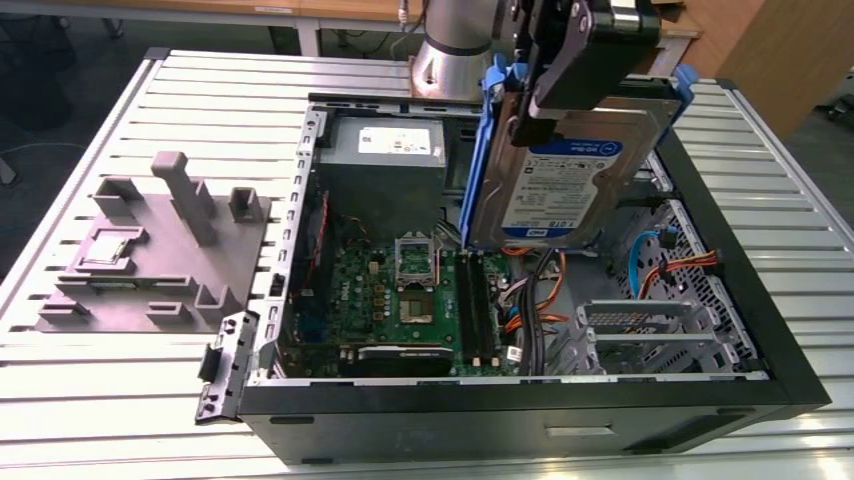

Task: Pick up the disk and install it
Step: 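Insert the disk into the insertion slot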

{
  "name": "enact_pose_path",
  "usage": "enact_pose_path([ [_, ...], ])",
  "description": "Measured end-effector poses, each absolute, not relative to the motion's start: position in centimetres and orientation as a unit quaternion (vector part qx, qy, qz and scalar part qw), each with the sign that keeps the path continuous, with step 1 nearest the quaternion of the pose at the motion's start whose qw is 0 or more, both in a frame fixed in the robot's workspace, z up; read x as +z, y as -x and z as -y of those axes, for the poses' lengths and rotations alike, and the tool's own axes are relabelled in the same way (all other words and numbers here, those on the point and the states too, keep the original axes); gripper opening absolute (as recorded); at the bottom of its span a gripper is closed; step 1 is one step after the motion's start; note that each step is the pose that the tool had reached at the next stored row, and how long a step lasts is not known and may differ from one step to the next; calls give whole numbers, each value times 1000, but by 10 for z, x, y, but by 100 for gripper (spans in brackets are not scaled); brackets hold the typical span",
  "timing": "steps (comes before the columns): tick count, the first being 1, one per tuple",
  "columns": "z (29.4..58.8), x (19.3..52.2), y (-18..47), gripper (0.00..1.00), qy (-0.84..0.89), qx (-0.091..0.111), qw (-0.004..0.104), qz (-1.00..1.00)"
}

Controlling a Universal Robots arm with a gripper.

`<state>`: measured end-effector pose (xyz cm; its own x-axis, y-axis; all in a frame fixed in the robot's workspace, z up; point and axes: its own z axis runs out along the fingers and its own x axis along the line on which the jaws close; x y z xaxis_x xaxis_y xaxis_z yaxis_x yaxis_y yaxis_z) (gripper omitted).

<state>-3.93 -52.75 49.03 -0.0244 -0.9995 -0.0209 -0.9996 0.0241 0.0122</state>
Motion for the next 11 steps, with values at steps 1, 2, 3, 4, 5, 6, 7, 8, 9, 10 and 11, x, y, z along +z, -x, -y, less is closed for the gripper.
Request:
enact_pose_path([
  [1, 527, 490, 39, 36, 698, 12, 3, -716],
  [2, 527, 490, 38, 36, 698, 12, 3, -716],
  [3, 527, 489, 37, 36, 698, 12, 3, -716],
  [4, 527, 489, 36, 36, 698, 12, 3, -716],
  [5, 527, 488, 35, 36, 698, 12, 3, -716],
  [6, 527, 488, 34, 36, 698, 12, 3, -716],
  [7, 527, 487, 33, 36, 698, 12, 3, -716],
  [8, 527, 487, 32, 36, 698, 12, 3, -716],
  [9, 527, 486, 30, 36, 698, 12, 3, -716],
  [10, 528, 486, 29, 36, 698, 12, 3, -716],
  [11, 528, 485, 27, 36, 698, 12, 3, -716],
])
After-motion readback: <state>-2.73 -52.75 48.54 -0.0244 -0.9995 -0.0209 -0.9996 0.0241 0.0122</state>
